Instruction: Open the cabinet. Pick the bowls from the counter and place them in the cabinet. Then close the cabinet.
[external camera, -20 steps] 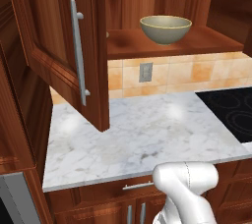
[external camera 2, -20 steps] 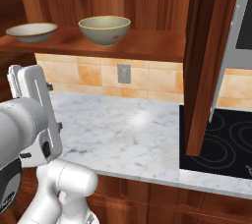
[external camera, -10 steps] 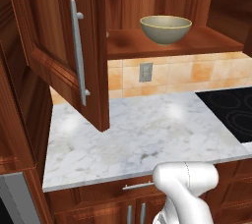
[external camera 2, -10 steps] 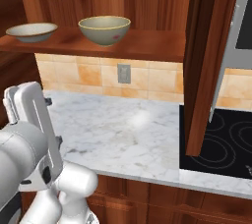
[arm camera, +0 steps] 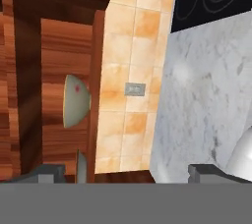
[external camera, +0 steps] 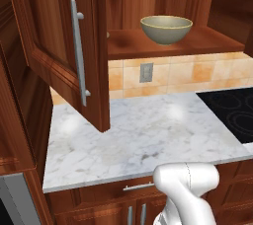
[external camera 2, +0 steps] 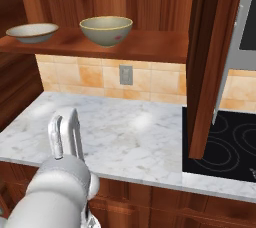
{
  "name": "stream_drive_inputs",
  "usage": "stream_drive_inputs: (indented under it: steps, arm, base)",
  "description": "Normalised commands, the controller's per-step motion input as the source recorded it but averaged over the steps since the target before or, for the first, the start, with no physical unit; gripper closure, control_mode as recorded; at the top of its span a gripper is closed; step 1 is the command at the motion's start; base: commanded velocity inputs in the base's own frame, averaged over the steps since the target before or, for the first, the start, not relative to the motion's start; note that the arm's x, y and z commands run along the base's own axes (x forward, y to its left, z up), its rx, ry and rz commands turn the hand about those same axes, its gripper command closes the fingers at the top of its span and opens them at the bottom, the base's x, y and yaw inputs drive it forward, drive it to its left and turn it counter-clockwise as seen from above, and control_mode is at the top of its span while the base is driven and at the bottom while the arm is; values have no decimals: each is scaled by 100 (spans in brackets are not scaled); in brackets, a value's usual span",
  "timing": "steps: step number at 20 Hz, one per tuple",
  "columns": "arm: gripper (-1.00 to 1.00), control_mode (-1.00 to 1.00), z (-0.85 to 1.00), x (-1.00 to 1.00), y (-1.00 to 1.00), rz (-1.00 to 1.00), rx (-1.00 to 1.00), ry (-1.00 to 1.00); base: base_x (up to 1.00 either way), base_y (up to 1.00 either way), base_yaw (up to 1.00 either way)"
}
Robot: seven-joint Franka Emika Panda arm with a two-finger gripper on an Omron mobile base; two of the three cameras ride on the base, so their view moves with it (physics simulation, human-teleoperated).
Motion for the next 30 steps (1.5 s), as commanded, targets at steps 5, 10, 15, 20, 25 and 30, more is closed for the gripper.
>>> stream_drive_inputs:
  steps: [5,10,15,20,25,30]
  arm:
    - [-100,-100,-15,-26,-48,14,11,0]
    - [-100,-100,0,-33,-45,16,11,0]
    - [-100,-100,3,-29,-45,15,10,0]
    - [-100,-100,7,-33,-37,13,7,0]
    - [-100,-100,12,-18,-39,10,7,0]
    - [-100,-100,16,0,-33,4,6,0]
  base:
    - [0,0,0]
    - [0,0,0]
    - [0,0,0]
    - [0,0,0]
    - [0,0,0]
    - [0,0,0]
